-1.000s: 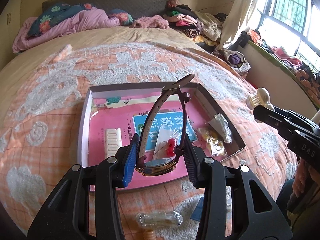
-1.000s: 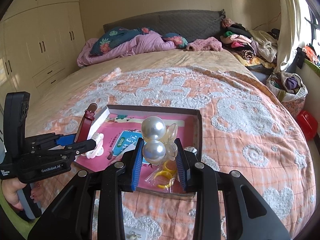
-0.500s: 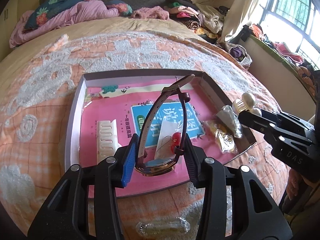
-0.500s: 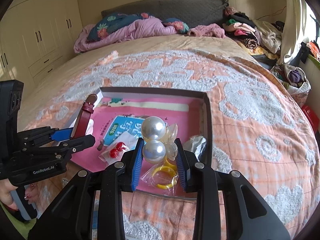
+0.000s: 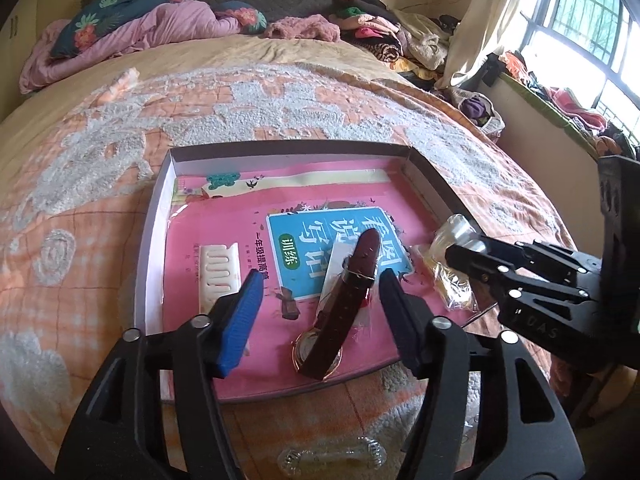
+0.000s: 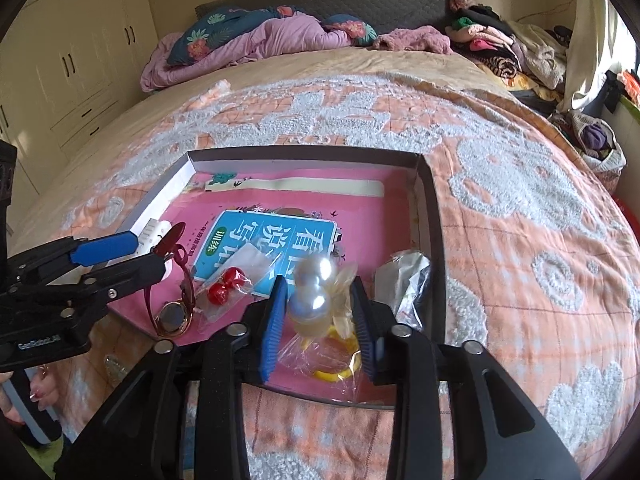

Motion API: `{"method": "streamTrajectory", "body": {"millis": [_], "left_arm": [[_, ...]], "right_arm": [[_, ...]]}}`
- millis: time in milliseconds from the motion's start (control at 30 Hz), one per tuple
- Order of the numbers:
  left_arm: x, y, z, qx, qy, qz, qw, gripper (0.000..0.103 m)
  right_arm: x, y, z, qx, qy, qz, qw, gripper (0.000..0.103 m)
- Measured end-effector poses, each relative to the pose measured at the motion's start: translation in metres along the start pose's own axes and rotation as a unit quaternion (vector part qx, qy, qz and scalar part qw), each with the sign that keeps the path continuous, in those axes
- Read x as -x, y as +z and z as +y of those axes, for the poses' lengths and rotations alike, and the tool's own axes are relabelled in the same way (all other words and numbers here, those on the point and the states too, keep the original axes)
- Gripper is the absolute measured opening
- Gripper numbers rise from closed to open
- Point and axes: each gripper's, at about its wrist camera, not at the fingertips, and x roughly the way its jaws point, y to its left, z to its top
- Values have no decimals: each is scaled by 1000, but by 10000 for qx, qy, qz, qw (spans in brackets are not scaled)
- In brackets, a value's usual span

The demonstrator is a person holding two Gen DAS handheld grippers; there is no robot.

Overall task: Organize jewelry
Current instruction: 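Withdraw both grippers from the box back over the remaining jewelry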

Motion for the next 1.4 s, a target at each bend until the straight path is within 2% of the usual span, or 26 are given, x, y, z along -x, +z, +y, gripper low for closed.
{"method": "streamTrajectory", "body": {"millis": [67,167,267,300,400,500,600,967,1400], "left_arm": [[2,0,0,-1,12,-28,10000,53],[5,1,1,15,19,-56,10000,54],[11,1,1,54,62,-112,9999,69],[13,1,1,61,63,-135,9999,71],[19,1,2,94,116,-190,9997,79],[28,1,2,113,163,-276,9994,88],[37,2,2,139,183,-352,9991,90],[73,3,2,235,291,-650,9972,93],[102,-3,2,307,379,-826,9954,93]], "right_arm": [[2,-1,0,-31,-10,-21,10000,48],[10,-1,-1,-73,-10,-107,9999,56],[19,-2,-3,-176,13,-209,9996,68],[25,-2,-4,-215,19,-266,9994,74],[39,-3,-5,-262,2,-441,9987,84],[56,-4,-6,-270,1,-620,9977,90],[70,-5,-6,-260,23,-748,9969,94],[108,-7,-1,-248,114,-1039,9942,95],[136,-12,7,-217,201,-1235,9919,95]]}}
